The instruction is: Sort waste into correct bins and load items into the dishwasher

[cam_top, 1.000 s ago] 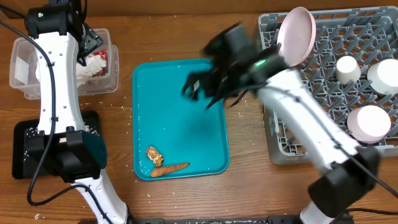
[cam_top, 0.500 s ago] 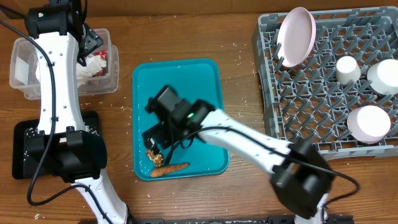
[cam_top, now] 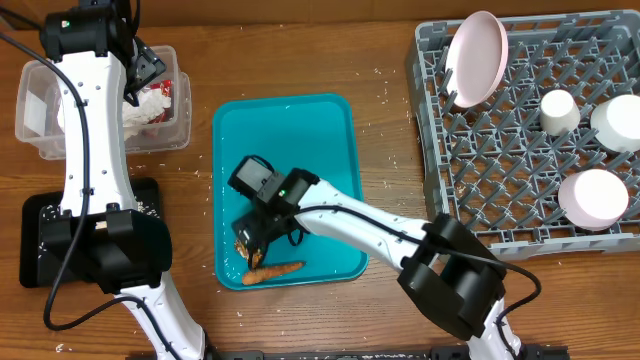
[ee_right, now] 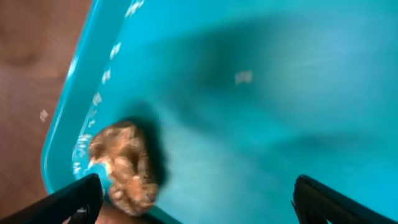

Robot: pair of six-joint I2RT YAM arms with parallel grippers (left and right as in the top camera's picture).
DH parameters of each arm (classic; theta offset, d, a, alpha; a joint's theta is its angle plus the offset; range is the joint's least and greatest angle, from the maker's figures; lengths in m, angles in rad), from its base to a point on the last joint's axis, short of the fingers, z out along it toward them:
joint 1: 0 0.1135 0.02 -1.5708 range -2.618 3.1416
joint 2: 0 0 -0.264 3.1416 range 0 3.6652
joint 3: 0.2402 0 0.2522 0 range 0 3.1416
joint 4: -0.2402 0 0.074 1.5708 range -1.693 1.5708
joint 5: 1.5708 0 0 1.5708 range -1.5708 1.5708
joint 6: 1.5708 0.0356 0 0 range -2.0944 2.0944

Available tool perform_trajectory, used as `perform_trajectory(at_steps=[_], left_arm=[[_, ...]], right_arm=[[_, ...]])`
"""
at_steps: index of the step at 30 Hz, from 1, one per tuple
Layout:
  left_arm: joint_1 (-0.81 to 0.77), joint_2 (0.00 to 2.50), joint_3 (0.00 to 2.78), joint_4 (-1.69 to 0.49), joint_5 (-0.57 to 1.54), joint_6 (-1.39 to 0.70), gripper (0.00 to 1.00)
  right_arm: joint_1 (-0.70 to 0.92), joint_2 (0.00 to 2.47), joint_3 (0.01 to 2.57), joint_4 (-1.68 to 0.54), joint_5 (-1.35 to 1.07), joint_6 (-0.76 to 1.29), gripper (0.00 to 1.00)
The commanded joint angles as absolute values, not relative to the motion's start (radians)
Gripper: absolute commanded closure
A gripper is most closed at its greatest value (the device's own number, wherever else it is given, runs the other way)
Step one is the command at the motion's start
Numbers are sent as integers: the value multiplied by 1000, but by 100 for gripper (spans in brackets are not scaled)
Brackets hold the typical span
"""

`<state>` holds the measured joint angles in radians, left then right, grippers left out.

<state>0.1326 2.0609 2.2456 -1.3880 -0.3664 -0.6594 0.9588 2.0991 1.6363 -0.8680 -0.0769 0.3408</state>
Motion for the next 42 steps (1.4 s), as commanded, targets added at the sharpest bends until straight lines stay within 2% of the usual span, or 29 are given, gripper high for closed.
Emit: perform_trajectory(at_steps=[1,4,7,18,24,30,36,42], left_arm=[[131,2040,2254,-1387,-361,-670,0],[131,2040,2254,-1387,-361,-670,0],[131,2040,2254,-1387,-361,-670,0],[131,2040,2254,-1387,-361,-670,0],[131,2040,2254,-1387,-361,-670,0],[131,2040,2254,-1387,-361,-670,0],[131,2040,2254,-1278,-361,-688,0],[131,2040,2254,-1268,-341,-699,0]], right_arm=[[916,1974,1757,-953,223,545,0],[872,1895,1816,-1037,435,653,0],[794,1816,1847,-1071,524,667,0],[347,1693,1847,-1159,472,667,0],[195,1699,1845,-1204,410,666,0],[118,1699,1845,-1202,410,666,0],[116,1699,1845,-1202,409,666,0],[116,1699,1845,-1202,409,666,0]])
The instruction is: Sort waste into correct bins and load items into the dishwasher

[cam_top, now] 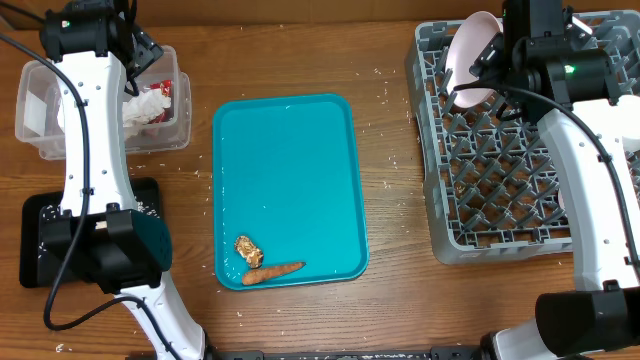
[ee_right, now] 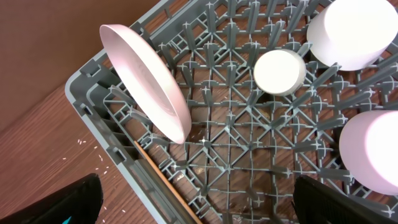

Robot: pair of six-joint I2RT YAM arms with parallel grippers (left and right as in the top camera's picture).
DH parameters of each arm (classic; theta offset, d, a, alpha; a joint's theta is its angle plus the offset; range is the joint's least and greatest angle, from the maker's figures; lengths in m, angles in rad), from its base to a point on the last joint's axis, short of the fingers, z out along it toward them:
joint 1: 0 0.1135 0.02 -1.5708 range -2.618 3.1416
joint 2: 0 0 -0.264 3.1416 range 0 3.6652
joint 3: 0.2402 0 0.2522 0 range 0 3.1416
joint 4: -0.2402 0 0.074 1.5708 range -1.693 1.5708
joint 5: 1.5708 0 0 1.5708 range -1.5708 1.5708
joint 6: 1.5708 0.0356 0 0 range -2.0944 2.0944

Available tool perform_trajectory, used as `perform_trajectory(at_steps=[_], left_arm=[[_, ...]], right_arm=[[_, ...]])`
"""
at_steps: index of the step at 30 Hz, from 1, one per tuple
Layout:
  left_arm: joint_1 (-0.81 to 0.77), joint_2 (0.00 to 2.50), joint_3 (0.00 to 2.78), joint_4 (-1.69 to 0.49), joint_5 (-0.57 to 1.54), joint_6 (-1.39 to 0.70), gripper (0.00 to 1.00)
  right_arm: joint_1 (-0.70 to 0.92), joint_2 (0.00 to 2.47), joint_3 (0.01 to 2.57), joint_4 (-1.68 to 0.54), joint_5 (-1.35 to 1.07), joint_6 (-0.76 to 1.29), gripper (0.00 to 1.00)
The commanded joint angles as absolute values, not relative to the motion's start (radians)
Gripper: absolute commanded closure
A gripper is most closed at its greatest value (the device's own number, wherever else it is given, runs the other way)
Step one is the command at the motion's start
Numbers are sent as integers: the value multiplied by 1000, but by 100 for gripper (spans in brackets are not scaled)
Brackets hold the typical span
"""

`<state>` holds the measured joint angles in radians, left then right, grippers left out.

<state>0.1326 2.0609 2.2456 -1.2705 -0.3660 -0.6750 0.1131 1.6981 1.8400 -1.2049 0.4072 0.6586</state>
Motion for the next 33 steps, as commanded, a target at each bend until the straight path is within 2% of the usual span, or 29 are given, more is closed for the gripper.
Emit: perform_trajectory(at_steps=[1,6,9,11,15,16,21,27,33], left_arm=[[131,2040,2254,-1271,-289,-706,0],[130,2040,2254,-1426,104,-622,0],[119,2040,2254,-1519,364,-413,0],[91,2040,2253,-1603,439,-301,2],[6,2039,2242,-1690,339,-260,10],[-20,2032,2229,-1690,318,-258,6],[-152,2026,2155,-1690,229,-305,0],[-221,1912,1974,-1690,99,-390,0],[-226,1737,1773,-1677,79,-454,0]], right_arm=[[116,1699,1845,-1202,409,666,0],[116,1699,1845,-1202,409,666,0],[116,1699,1845,-1202,409,666,0],[116,1699,1845,-1202,409,666,0],[116,1699,1845,-1202,409,666,0],[116,1699,1845,-1202,409,666,0],[116,1699,1845,-1202,409,666,0],[116,1699,1845,-1202,409,666,0],[116,1699,1845,-1202,409,666,0]])
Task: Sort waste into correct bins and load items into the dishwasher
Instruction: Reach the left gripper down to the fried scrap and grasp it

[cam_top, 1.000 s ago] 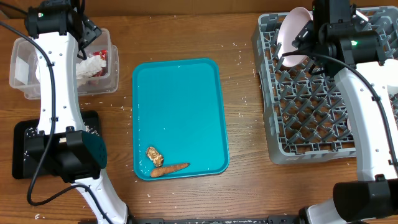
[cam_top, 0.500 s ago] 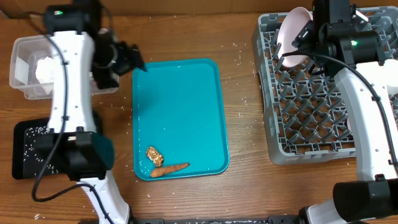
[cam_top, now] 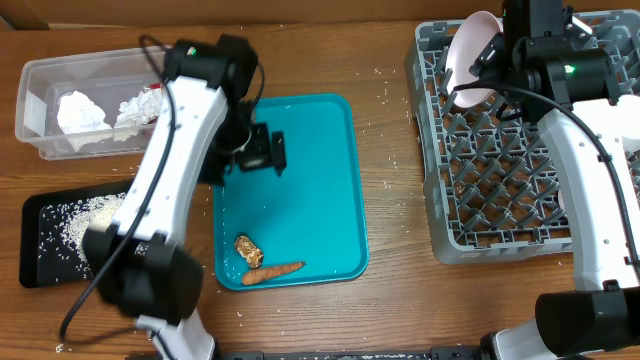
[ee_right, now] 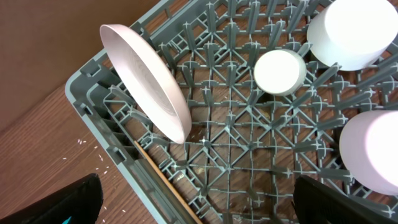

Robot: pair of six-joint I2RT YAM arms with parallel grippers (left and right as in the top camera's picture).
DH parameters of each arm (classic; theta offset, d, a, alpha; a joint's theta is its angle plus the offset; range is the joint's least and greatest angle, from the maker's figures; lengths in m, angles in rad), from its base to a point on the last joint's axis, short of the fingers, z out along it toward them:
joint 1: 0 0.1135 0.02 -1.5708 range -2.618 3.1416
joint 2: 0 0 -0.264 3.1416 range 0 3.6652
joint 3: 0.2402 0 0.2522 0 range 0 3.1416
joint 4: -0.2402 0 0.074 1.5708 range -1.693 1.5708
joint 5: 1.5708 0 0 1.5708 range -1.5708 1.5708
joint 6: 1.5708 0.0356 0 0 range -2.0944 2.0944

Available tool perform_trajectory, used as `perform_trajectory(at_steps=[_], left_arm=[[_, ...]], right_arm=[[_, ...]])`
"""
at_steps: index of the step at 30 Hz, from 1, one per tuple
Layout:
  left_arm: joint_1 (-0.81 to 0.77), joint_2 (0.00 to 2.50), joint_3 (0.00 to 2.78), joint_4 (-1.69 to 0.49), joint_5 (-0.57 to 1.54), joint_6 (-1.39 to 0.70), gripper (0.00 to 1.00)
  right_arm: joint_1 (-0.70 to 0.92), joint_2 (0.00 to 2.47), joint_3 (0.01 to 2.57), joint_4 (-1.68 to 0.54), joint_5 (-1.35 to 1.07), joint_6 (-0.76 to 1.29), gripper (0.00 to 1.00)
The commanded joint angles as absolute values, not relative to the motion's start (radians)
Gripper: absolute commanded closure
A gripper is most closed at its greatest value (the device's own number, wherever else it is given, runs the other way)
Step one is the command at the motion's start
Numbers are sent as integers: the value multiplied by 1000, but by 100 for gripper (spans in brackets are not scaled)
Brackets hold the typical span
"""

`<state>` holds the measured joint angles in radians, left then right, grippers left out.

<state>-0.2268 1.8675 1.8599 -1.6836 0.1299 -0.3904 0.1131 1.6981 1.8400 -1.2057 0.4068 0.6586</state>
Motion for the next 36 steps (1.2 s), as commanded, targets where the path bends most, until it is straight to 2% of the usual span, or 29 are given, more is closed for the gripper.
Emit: perform_trajectory(at_steps=[1,5,11,21,29,36], left_arm=[[-230,1712,1733,-1667,65,-484,0],[-244,1624,1533,-1571,18,-624,0],[-250,1624,1303,-1359,27,-629,0],[-250,1662,1124,-1207,104,-638,0],[-249,1662,944,-992,120,-766,0],[-249,1662,870,-900,119,-846,9]], right_arm=[[116,1699,1845,-1202,409,666,0],[116,1699,1845,-1202,409,666,0],[116,1699,1845,-1202,409,666,0],[116,1699,1845,-1202,409,666,0],[116,1699,1845,-1202,409,666,0],[116,1699,1845,-1202,409,666,0]])
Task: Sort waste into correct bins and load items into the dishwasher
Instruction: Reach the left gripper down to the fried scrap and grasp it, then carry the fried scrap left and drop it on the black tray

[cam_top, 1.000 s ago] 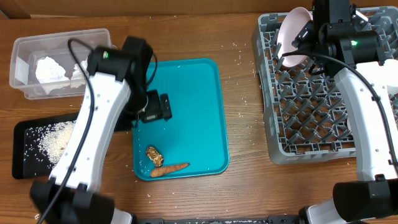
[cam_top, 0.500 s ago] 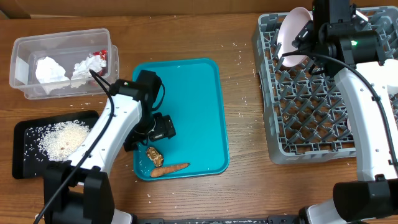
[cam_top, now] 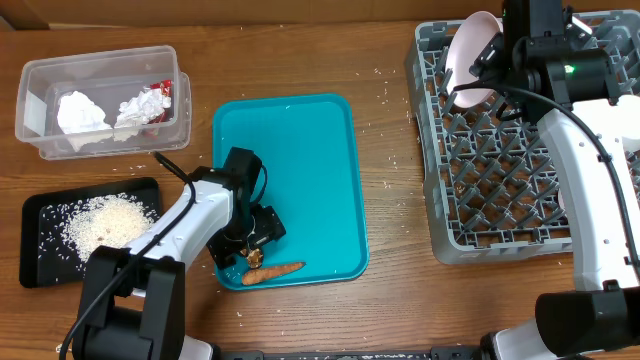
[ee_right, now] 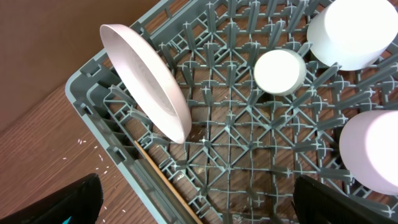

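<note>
A teal tray (cam_top: 300,170) lies mid-table with an orange carrot piece (cam_top: 275,271) at its near edge. My left gripper (cam_top: 248,250) is low over the tray's near left corner, right above the carrot, and covers the spot under it. Whether its jaws are open does not show. My right gripper (ee_right: 196,190) hangs wide open over the grey dish rack (cam_top: 440,200), holding nothing. In the rack a pink plate (ee_right: 146,87) stands on edge, three white cups (ee_right: 280,71) sit upside down, and a wooden chopstick (ee_right: 165,180) lies along the wall.
A clear bin (cam_top: 30,105) at the back left holds crumpled paper and wrappers. In front of it, a black tray (cam_top: 40,250) holds a heap of rice (cam_top: 100,220). Loose grains are scattered on the wooden table around the tray and rack.
My left gripper was over the tray's far left edge; now it is down at the near left corner where the brown lump lay. The right arm and the rack's contents are unchanged.
First my right gripper was open over a brown lump in the tray while the left arm hung over the clear bin. Then the right arm stood over the dish rack and has stayed there. The left arm was later at the tray's far edge, and is now at the lump.
</note>
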Robot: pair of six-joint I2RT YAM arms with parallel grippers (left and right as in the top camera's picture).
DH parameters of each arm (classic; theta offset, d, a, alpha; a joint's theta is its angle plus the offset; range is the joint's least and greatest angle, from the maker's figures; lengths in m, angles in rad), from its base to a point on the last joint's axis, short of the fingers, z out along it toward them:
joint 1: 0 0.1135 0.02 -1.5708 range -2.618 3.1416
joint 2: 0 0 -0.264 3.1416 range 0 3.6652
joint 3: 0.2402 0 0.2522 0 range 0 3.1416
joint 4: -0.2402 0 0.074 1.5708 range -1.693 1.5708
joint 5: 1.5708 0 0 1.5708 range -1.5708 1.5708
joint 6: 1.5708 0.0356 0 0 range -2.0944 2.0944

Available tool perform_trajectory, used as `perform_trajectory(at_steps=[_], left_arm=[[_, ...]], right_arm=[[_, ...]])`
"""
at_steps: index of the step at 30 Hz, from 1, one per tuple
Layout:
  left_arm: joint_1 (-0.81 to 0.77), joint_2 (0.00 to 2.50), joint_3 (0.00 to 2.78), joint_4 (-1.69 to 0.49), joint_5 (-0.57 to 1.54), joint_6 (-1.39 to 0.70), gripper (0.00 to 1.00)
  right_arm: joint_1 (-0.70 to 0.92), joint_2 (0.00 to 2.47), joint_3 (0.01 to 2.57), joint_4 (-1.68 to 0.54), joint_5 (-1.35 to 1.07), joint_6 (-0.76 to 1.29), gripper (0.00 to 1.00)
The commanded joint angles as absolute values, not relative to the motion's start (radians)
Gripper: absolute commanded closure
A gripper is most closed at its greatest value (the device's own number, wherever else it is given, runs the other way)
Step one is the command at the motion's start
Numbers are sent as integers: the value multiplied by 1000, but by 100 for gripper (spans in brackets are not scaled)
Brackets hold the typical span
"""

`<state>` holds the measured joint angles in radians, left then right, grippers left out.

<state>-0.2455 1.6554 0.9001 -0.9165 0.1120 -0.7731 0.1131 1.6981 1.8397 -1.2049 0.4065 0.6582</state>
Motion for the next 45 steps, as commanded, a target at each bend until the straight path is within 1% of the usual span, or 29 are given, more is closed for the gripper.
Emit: perform_trajectory(at_steps=[1,4,7,10,13,21,23,24,28,31,34,40,44,45], left_arm=[[-249,1662,860,-892,119,-862,11],[-249,1662,831,-863,110,-887,13],[-249,1662,820,-846,57,-888,16],[-249,1662,820,-839,18,-891,24],[-249,1662,820,-833,19,-900,35],[-249,1662,821,-821,12,-905,47],[-248,1662,821,-814,11,-904,53],[-247,1662,821,-813,11,-904,57],[-247,1662,821,-811,10,-900,59],[-247,1662,821,-811,10,-897,64],[-243,1661,822,-812,11,-897,65],[-160,1653,882,-867,10,-851,65],[-84,1653,970,-928,-20,-812,65],[-46,1653,1026,-959,-39,-786,67]], right_arm=[[116,1699,1845,-1202,409,666,0],[116,1699,1845,-1202,409,666,0],[116,1699,1845,-1202,409,666,0],[116,1699,1845,-1202,409,666,0],[116,1699,1845,-1202,409,666,0],[116,1699,1845,-1202,409,666,0],[116,1699,1845,-1202,409,666,0],[116,1699,1845,-1202,409,666,0],[116,1699,1845,-1202,409,666,0],[116,1699,1845,-1202,409,666,0],[116,1699,1845,-1202,409,666,0],[116,1699,1845,-1202,409,666,0],[116,1699,1845,-1202,409,666,0],[116,1699,1845,-1202,409,666,0]])
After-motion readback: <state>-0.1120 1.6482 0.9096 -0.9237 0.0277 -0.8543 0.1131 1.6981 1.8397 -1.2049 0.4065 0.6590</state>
